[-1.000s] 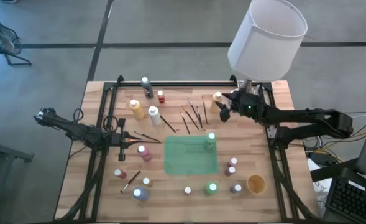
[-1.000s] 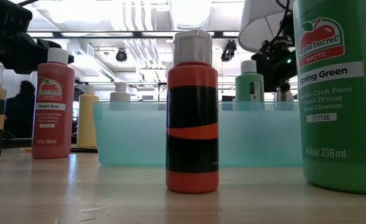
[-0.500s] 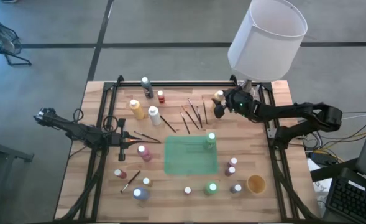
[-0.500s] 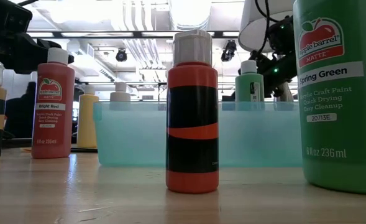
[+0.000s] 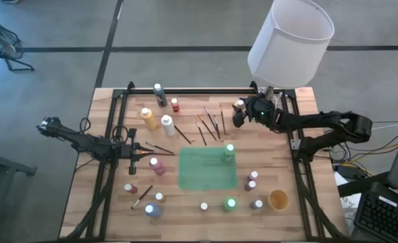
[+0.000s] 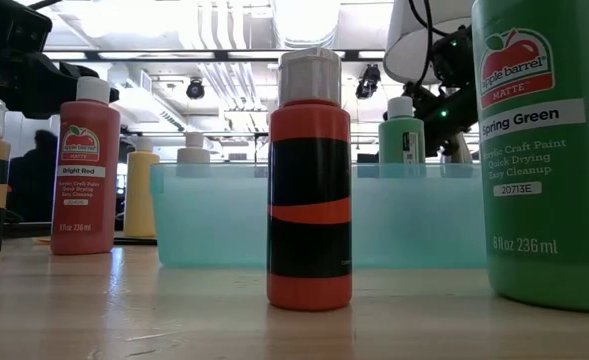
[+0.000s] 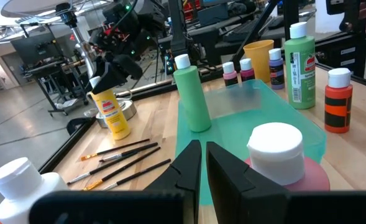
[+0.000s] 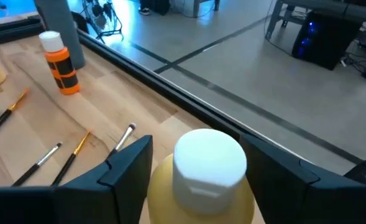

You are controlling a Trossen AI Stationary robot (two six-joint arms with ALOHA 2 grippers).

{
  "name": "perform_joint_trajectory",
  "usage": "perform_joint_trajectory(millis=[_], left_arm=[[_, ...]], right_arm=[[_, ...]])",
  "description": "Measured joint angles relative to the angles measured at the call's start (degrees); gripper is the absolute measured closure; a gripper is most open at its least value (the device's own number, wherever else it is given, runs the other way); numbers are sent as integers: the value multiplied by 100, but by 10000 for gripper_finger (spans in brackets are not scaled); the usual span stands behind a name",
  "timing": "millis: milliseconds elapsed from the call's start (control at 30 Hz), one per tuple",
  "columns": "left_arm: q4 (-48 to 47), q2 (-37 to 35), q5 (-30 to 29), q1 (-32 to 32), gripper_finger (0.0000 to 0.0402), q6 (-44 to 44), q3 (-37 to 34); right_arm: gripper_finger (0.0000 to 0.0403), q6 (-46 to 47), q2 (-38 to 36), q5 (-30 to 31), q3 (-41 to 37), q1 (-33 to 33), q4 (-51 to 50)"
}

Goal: Pick & Place Paint Supplies
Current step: Put the yellow paint bottle into the green bin

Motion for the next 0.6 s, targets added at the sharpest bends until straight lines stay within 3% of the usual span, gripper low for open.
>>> perform_joint_trajectory(millis=[200,433,600], left_arm=[[0,0,0,0,371,2,0],[0,-2,1,0,371,1,0],[1,0,2,0,371,1,0]], right_arm=[[215,13,14,212,0,0,23],[294,38,6,208,0,-1,46],[296,2,6,176,0,0,38]])
